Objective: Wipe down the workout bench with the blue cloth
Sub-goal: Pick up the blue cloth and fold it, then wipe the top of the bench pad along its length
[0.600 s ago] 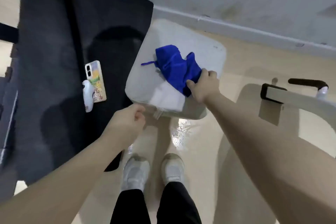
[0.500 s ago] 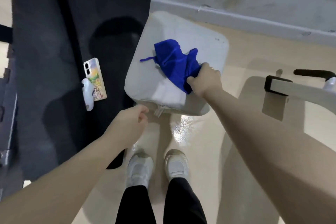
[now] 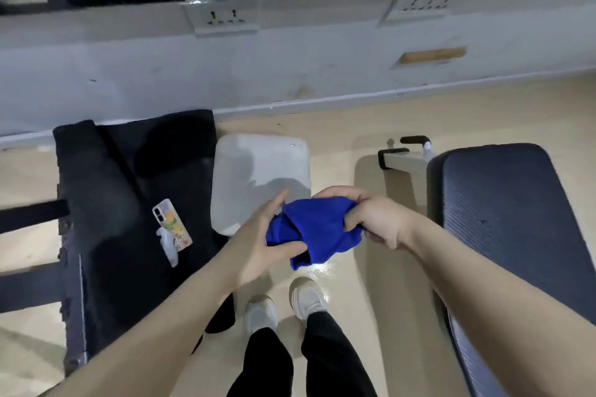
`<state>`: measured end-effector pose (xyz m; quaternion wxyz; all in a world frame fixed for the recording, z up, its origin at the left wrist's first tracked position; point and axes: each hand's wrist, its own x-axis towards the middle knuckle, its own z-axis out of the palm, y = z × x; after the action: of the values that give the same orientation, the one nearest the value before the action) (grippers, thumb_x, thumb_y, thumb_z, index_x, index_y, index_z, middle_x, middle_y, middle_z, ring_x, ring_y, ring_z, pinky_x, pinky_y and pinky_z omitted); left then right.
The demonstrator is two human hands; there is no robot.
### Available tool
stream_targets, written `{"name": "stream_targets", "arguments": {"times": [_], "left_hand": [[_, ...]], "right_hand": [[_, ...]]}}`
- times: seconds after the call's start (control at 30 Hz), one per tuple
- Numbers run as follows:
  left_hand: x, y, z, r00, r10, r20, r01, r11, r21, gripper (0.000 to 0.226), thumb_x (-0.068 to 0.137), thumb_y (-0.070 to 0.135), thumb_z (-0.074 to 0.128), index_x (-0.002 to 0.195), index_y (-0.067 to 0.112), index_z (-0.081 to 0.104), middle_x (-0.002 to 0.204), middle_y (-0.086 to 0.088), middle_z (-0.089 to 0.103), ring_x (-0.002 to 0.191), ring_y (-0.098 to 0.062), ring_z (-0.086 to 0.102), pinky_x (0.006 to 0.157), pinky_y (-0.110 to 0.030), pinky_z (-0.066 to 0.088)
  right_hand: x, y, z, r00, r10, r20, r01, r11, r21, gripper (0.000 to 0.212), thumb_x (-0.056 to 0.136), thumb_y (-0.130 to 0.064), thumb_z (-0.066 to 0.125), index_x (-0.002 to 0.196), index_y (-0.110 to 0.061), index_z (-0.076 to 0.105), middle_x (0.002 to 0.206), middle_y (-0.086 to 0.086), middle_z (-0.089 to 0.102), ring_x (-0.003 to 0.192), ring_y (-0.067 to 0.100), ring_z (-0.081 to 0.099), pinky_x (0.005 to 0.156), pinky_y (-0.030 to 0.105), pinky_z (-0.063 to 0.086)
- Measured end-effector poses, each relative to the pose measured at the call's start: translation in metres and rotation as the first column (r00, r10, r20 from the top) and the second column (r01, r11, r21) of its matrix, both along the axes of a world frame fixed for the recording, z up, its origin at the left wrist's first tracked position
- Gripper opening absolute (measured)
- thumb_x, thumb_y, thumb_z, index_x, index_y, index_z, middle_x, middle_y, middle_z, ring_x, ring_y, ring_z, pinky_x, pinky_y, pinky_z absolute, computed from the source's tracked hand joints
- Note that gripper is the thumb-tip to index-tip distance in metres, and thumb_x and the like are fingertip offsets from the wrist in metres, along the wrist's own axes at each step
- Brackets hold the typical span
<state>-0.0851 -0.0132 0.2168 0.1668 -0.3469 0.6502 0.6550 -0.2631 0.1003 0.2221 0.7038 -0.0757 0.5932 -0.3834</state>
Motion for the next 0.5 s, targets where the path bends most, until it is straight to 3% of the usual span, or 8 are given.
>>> {"name": "stream_targets", "arguments": {"times": [0.07,0.13,0.2,0.27,0.33,0.4,0.43,0.5], "left_hand": [[-0.011,0.017,0.022,1.000,0.017,0.022,-0.021,0.984,0.176,0.045,0.085,0.014,0.067,0.123,0.030,0.051,0.102,0.016,0.065,0.088,0.007,0.062,0.075,-0.005,0.046],[-0.021,0.037,0.035,1.000,0.017,0.021,-0.023,0.957,0.290,0.023,0.086,0.010,0.064,0.108,0.018,0.061,0.081,0.010,0.068,0.075,-0.004,0.064,0.072,-0.015,0.049],[-0.033,0.058,0.043,0.996,0.082,0.041,-0.091,0.918,0.386,0.030,0.079,0.014,0.066,0.107,0.003,0.062,0.081,-0.005,0.069,0.076,-0.018,0.063,0.071,-0.028,0.047],[-0.052,0.080,0.046,0.984,0.142,0.111,-0.177,0.878,0.444,0.054,0.064,0.021,0.069,0.109,-0.007,0.058,0.090,-0.020,0.063,0.082,-0.030,0.056,0.072,-0.037,0.040],[-0.074,0.106,0.042,0.960,0.193,0.204,-0.268,0.843,0.467,0.052,0.063,0.018,0.068,0.110,-0.004,0.061,0.098,-0.019,0.065,0.087,-0.030,0.059,0.071,-0.035,0.046],[-0.102,0.136,0.032,0.943,0.207,0.259,-0.313,0.817,0.484,0.017,0.082,0.013,0.062,0.099,0.010,0.065,0.088,-0.008,0.072,0.081,-0.023,0.064,0.067,-0.027,0.050],[-0.116,0.152,0.027,0.940,0.209,0.270,-0.319,0.821,0.474,0.010,0.090,0.013,0.055,0.092,0.016,0.064,0.080,-0.001,0.072,0.077,-0.018,0.064,0.068,-0.027,0.050],[-0.143,0.181,0.015,0.935,0.228,0.272,-0.337,0.811,0.478,0.020,0.096,0.016,0.044,0.090,0.019,0.063,0.075,0.003,0.071,0.076,-0.015,0.064,0.077,-0.030,0.049]], "right_hand": [[-0.010,0.017,0.032,0.981,0.019,0.195,-0.009,0.999,-0.053,0.060,0.055,0.011,0.040,0.103,-0.013,0.065,0.096,0.007,0.067,0.087,0.019,0.066,0.074,0.029,0.054],[-0.020,0.038,0.056,0.942,0.008,0.335,0.023,0.996,-0.090,0.051,0.063,0.008,0.048,0.104,-0.013,0.067,0.100,0.007,0.069,0.090,0.021,0.067,0.080,0.032,0.054],[-0.033,0.063,0.071,0.942,-0.001,0.337,0.027,0.997,-0.073,0.037,0.074,0.003,0.051,0.103,-0.014,0.066,0.100,0.006,0.070,0.092,0.021,0.067,0.081,0.032,0.055],[-0.046,0.088,0.074,0.986,-0.027,0.163,0.021,0.999,0.041,0.025,0.079,0.003,0.056,0.099,-0.012,0.062,0.097,0.005,0.070,0.090,0.021,0.066,0.081,0.033,0.055],[-0.057,0.111,0.064,0.965,0.024,-0.260,0.030,0.979,0.203,0.024,0.079,0.002,0.063,0.099,-0.009,0.056,0.094,0.007,0.064,0.087,0.022,0.060,0.075,0.031,0.051],[-0.063,0.130,0.047,0.705,0.194,-0.682,0.076,0.936,0.345,0.029,0.077,-0.005,0.064,0.103,-0.004,0.052,0.095,0.011,0.058,0.085,0.024,0.053,0.060,0.028,0.038],[-0.064,0.138,0.041,0.553,0.250,-0.795,0.103,0.926,0.362,0.028,0.078,-0.005,0.060,0.103,-0.002,0.050,0.098,0.014,0.056,0.086,0.027,0.051,0.059,0.030,0.033],[-0.066,0.160,0.029,0.358,0.269,-0.894,0.111,0.939,0.326,0.026,0.079,0.001,0.052,0.104,-0.001,0.047,0.107,0.017,0.052,0.094,0.033,0.050,0.067,0.033,0.034]]}}
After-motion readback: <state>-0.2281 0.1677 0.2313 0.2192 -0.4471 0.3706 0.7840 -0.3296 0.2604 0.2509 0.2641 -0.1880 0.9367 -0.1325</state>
